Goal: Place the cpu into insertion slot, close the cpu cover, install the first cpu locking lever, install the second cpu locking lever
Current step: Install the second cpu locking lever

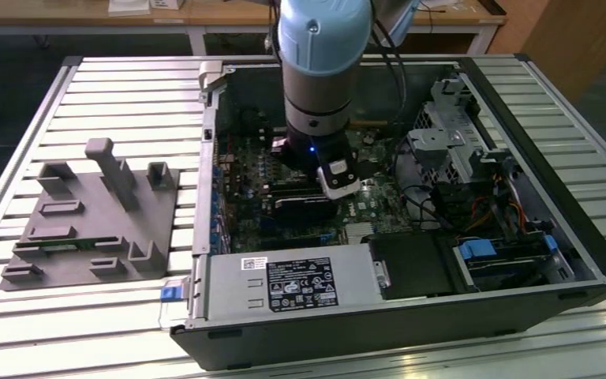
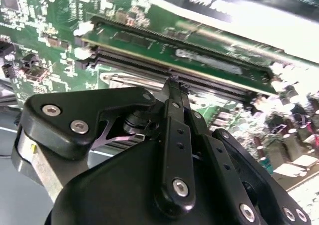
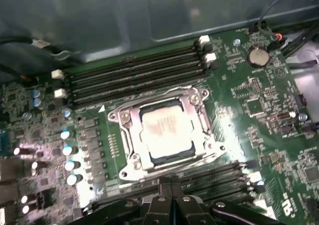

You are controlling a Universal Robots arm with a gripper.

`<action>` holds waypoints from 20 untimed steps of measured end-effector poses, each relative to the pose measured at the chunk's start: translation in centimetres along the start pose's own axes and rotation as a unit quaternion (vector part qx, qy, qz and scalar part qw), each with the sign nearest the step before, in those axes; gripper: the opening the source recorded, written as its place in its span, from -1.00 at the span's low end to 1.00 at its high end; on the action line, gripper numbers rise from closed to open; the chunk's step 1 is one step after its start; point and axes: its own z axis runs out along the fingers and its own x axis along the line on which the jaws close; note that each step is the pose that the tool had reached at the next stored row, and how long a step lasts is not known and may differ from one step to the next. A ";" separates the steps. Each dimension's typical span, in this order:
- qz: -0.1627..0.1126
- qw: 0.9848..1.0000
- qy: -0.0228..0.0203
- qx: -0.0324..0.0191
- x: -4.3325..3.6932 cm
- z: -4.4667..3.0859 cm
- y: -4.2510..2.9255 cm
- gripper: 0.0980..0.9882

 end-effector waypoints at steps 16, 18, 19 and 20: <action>-0.002 1.000 -0.006 0.030 0.61 1.04 3.84 -0.98; -0.002 1.000 -0.006 0.030 0.69 1.11 4.12 -0.98; -0.002 1.000 -0.006 0.030 0.72 1.13 4.21 -0.98; -0.002 1.000 -0.006 0.030 0.74 1.15 4.28 -0.98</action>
